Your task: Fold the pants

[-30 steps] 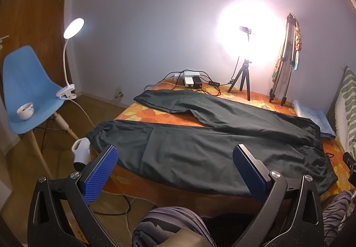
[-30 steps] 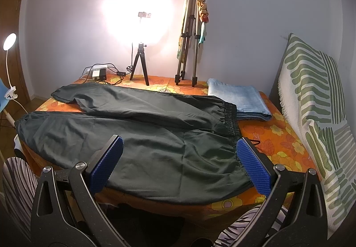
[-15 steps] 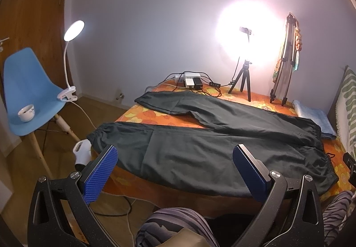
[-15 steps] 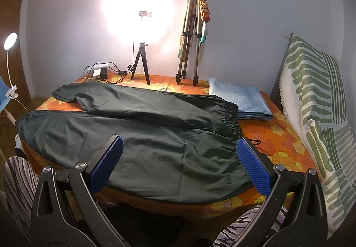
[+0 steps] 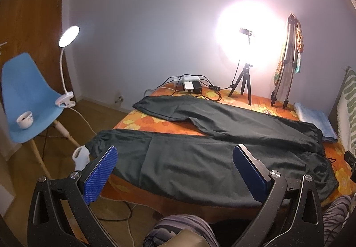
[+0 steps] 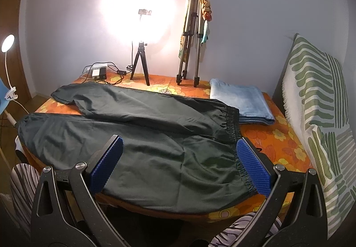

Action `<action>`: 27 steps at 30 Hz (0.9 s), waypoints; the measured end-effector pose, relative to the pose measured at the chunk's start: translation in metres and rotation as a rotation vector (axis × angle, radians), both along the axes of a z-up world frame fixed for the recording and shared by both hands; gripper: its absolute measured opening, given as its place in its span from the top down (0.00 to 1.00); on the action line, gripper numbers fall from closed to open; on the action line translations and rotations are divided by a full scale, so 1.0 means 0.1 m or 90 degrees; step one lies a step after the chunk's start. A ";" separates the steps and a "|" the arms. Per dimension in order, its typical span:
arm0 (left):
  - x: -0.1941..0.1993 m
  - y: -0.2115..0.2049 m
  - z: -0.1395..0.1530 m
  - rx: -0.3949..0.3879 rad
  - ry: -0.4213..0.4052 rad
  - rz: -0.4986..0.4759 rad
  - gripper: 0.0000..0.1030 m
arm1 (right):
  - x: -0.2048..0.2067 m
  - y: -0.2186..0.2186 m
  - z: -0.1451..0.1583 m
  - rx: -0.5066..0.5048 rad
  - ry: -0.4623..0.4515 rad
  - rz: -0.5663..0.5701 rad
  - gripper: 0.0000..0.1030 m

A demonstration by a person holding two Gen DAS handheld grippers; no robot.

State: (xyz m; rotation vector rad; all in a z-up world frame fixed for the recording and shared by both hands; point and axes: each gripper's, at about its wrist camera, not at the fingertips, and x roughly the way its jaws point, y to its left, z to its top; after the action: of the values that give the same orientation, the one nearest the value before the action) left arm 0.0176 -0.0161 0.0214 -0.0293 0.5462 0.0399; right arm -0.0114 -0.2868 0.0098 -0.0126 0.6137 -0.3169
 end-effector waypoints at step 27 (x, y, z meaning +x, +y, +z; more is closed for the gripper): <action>0.19 -0.16 0.07 0.018 0.009 0.006 0.00 | 0.30 -0.17 -0.02 0.015 -0.006 0.035 0.00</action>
State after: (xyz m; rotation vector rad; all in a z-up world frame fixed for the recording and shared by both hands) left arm 0.0366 -0.0325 0.0284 -0.0034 0.5593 0.0575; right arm 0.0182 -0.3042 0.0079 -0.0048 0.6070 -0.2558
